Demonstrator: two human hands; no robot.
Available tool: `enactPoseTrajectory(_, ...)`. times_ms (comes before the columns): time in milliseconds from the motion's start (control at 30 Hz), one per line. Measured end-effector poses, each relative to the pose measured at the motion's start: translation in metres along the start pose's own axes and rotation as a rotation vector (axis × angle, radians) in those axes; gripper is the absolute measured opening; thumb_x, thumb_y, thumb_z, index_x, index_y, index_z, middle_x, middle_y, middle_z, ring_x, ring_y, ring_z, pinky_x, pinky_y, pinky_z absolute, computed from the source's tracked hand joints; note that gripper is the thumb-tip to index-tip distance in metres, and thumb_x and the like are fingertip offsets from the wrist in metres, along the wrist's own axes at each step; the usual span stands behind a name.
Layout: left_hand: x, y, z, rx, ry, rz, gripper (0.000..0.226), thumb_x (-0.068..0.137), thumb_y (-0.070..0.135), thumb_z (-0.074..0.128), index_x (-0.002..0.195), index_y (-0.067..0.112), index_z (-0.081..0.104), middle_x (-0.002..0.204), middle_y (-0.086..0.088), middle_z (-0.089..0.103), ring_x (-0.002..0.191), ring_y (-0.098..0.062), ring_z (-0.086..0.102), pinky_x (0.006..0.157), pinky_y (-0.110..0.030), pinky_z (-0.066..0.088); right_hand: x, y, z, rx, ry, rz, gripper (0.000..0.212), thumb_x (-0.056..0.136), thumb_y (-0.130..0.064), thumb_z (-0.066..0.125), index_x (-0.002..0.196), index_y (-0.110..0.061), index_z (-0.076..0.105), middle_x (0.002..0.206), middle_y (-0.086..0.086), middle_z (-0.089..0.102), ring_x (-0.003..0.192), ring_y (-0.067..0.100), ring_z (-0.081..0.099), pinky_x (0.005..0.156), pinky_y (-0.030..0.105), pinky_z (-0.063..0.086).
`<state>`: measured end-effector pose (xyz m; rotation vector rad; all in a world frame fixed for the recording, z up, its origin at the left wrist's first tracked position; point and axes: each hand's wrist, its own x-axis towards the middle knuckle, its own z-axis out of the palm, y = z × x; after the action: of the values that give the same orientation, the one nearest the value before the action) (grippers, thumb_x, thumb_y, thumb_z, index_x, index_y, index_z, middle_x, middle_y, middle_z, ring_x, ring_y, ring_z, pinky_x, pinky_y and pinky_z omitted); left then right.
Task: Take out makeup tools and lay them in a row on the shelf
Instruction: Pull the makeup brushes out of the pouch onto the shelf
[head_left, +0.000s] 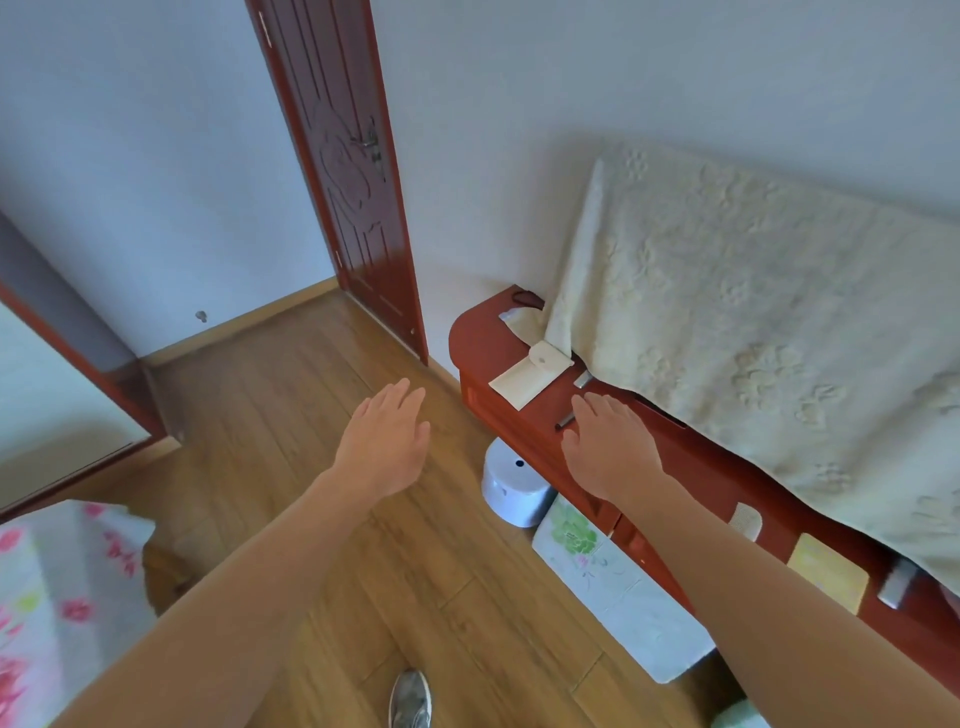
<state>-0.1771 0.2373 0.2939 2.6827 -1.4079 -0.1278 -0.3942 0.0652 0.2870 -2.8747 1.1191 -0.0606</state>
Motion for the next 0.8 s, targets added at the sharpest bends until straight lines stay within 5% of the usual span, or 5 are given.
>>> enactPoseTrajectory(267,0.094,-0.046,0.002,-0.006,-0.025,0.136,0.054,0.106,0.039,0.029,0.156,0.019,0.024,0.165,-0.003,0.02,0.152,-0.02,0.017,0.123,-0.039,0.016,0.072,-0.025,0.02,0.004,0.013,0.123,0.04,0.095,-0.032,0.035,0.128,-0.013,0.047,0.125,0.002,0.053,0.116,0.02,0.047,0.103,0.035,0.037)
enactPoseTrajectory(533,0.193,-0.066,0.012,0.055,-0.044,0.368,0.052,0.105,0.037,0.034,0.153,0.017,0.031,0.162,-0.006,0.029,0.15,-0.023,0.026,0.121,-0.04,0.025,0.12,-0.033,0.037,0.018,-0.059,0.313,0.057,0.098,-0.037,0.031,0.149,-0.012,0.031,0.151,0.005,0.036,0.14,0.021,0.03,0.116,0.038,0.025)
enactPoseTrajectory(800,0.274,-0.031,0.037,0.091,-0.1,0.466,0.054,0.106,0.039,0.032,0.155,0.019,0.026,0.164,-0.006,0.023,0.151,-0.024,0.022,0.123,-0.04,0.023,0.167,0.006,0.063,0.063,-0.032,0.389,0.044,0.095,-0.031,0.035,0.133,-0.011,0.045,0.128,0.002,0.051,0.119,0.019,0.045,0.106,0.033,0.034)
